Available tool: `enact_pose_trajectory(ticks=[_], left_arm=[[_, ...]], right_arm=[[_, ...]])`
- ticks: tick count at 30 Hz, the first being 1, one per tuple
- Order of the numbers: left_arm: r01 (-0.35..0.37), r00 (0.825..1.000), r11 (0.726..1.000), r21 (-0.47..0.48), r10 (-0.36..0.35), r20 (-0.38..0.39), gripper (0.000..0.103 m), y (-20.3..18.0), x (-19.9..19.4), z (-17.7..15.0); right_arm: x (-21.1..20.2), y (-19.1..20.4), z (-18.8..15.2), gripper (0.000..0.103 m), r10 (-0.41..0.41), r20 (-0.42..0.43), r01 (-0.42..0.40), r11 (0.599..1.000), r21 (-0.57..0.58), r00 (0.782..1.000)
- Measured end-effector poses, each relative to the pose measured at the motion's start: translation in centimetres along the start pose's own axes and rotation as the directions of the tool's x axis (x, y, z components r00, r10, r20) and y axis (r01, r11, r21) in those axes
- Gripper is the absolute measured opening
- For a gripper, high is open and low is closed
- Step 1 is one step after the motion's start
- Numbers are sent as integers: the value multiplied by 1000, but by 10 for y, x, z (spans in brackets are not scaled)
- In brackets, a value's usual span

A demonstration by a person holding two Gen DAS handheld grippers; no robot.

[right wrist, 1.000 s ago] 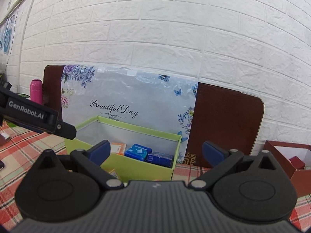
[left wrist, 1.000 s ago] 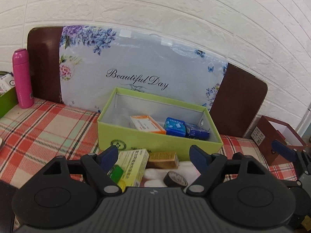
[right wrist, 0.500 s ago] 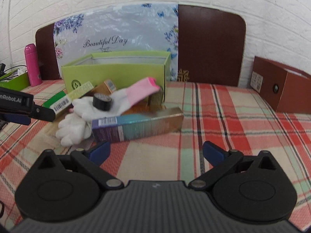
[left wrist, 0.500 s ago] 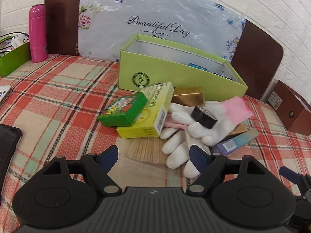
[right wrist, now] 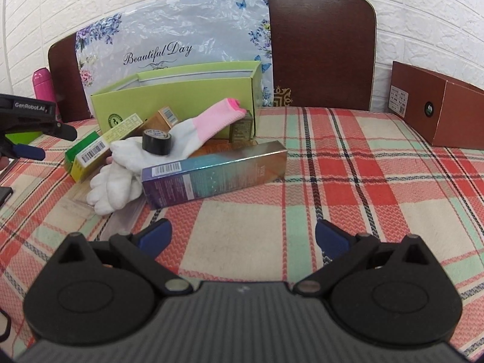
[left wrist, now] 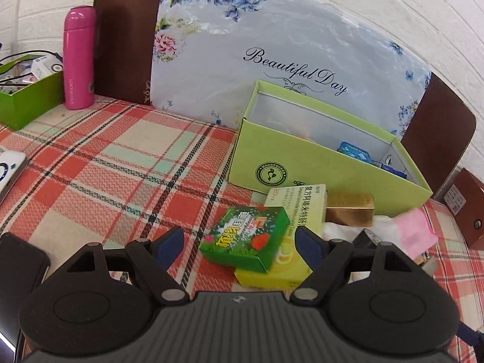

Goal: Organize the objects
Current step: 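Grasp the teal-gold VIVX box with the right tool while the left tool reaches the green plant-print box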

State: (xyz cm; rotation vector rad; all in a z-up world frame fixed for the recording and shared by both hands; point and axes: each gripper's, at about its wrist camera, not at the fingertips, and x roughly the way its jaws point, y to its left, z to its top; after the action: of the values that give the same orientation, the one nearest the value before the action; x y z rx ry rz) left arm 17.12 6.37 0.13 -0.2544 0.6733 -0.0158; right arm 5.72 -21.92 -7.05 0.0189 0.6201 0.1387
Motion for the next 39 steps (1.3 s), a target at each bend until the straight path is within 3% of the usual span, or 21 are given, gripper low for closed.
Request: enact_pose_trajectory(ticks=[6, 9, 10, 11, 13, 18, 24, 27, 32, 36, 39], left_arm=[[37, 998, 999, 14, -36, -51, 83, -1, 34, 3], [45, 998, 999, -4, -45, -39, 83, 5, 40, 3], [61, 997, 998, -16, -61, -42, 81, 10, 40, 3], [79, 996, 996, -28, -80, -45, 69, 14, 40, 3], [108, 992, 993, -39, -110, -56, 69, 21, 39, 2], [113, 990, 993, -17, -114, -79, 69, 27, 22, -9], [173, 979, 985, 26, -169, -112, 69, 24, -10, -35], [204, 971, 978, 43, -196, -139, 69, 17, -21, -49], [157, 981, 981, 109, -143, -131, 71, 1, -32, -61], [140, 981, 984, 108, -123, -152, 72, -2, -32, -65], [122, 982, 987, 109, -103, -161, 72, -3, -34, -70]], right_arm=[[8, 14, 17, 103, 7, 40, -6, 1000, -28, 999], [17, 25, 33, 103, -21, 88, 25, 999, -48, 996], [22, 28, 37, 103, -36, 97, 40, 998, -47, 995], [28, 31, 42, 103, -51, 97, 56, 997, -44, 994], [41, 36, 48, 103, -67, 85, 70, 997, -33, 994], [68, 47, 50, 103, -104, 37, 106, 993, -52, 994], [59, 29, 38, 100, -135, 2, 135, 991, -22, 991], [49, 11, 27, 100, -123, -4, 123, 991, 53, 992], [41, 4, 26, 101, -140, -16, 141, 987, 80, 990], [52, 13, 32, 103, -97, -53, 104, 985, 138, 994], [66, 23, 36, 103, -110, -98, 124, 980, 154, 989]])
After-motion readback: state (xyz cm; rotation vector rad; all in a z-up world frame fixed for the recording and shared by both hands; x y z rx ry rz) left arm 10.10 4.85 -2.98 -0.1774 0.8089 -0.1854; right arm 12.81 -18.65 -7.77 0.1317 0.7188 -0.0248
